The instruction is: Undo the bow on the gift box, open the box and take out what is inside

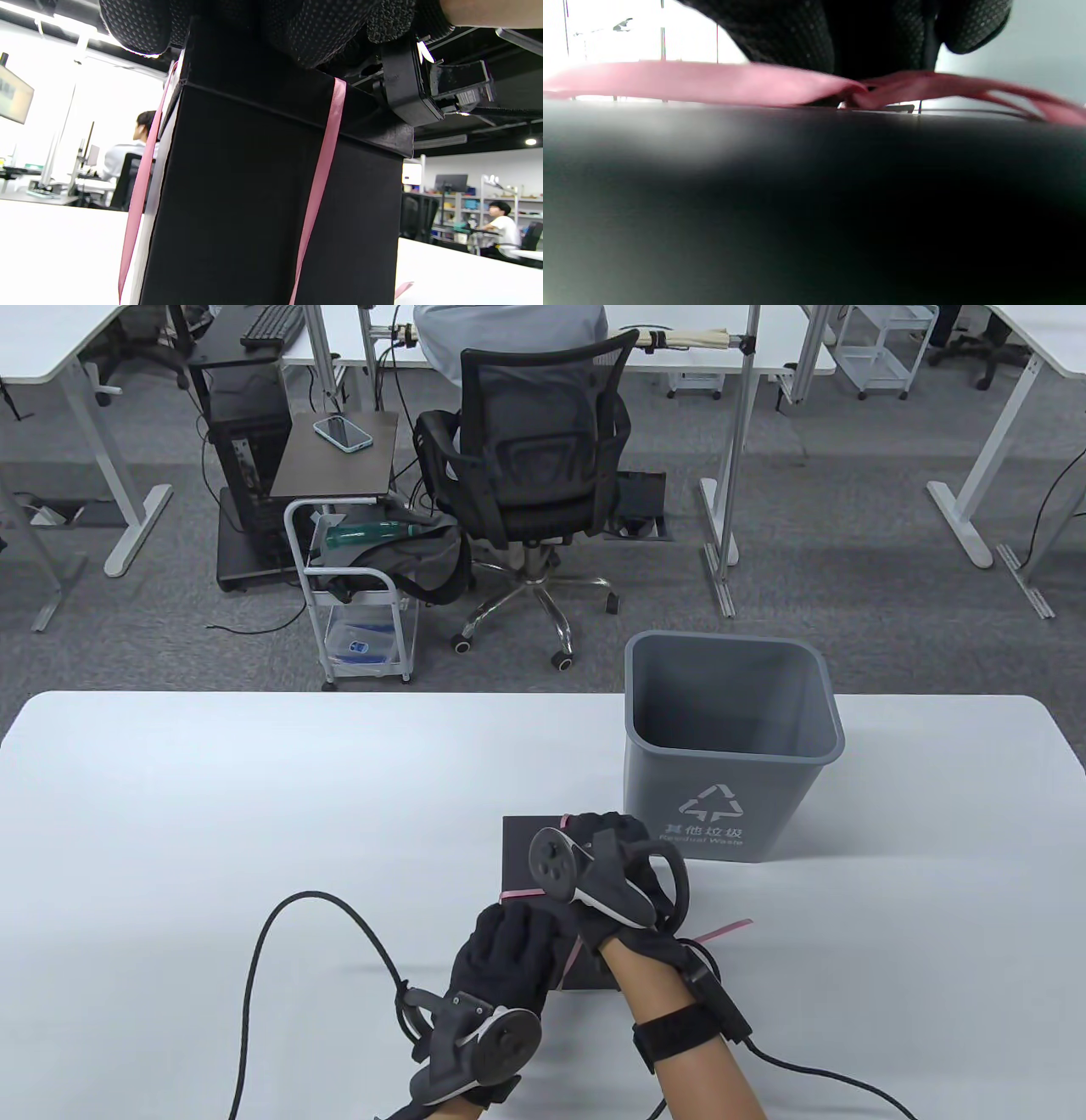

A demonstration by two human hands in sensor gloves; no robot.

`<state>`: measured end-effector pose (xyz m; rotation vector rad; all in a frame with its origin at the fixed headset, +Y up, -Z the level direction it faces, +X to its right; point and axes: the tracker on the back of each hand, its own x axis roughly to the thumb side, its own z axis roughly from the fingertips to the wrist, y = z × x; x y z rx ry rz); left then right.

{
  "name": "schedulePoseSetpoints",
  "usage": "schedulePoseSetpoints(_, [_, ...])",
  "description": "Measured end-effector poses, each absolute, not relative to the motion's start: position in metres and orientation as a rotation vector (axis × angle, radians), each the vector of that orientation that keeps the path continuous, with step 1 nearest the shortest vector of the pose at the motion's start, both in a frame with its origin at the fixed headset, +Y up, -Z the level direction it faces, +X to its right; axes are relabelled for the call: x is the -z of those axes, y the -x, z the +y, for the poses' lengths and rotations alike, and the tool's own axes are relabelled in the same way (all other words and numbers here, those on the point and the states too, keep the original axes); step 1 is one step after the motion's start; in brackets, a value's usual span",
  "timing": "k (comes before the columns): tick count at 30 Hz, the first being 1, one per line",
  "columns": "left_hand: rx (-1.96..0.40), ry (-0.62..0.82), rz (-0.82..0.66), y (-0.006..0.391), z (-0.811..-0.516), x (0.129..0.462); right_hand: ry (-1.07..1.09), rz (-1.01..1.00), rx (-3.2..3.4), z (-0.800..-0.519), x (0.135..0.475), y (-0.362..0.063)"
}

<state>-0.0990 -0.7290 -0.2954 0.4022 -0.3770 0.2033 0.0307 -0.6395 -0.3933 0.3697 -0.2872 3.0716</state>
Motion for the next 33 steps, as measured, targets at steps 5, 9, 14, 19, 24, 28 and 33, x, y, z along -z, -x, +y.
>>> schedulePoseSetpoints(5, [-0.207, -0.399, -0.376, 0.1, -0.73, 0.296, -0.36, -0.435, -2.88, -0.63, 0.379, -0.053])
schedulePoseSetpoints(9, [-0.208, -0.397, -0.375, 0.099, -0.729, 0.295, -0.313, -0.52, -2.661, -0.622, 0.366, -0.08])
schedulePoseSetpoints(14, [-0.206, -0.402, -0.373, 0.099, -0.729, 0.295, -0.216, -0.651, -2.436, -0.617, 0.355, -0.121])
schedulePoseSetpoints(19, [-0.202, -0.4, -0.37, 0.098, -0.728, 0.295, -0.14, -0.751, -2.222, -0.611, 0.346, -0.161])
schedulePoseSetpoints(24, [-0.197, -0.398, -0.37, 0.097, -0.727, 0.295, -0.08, -0.812, -2.111, -0.604, 0.335, -0.19])
schedulePoseSetpoints(28, [-0.194, -0.397, -0.37, 0.097, -0.727, 0.294, -0.007, -0.876, -2.066, -0.6, 0.326, -0.21])
schedulePoseSetpoints(33, [-0.195, -0.394, -0.37, 0.097, -0.726, 0.293, 0.102, -0.929, -2.07, -0.6, 0.321, -0.227])
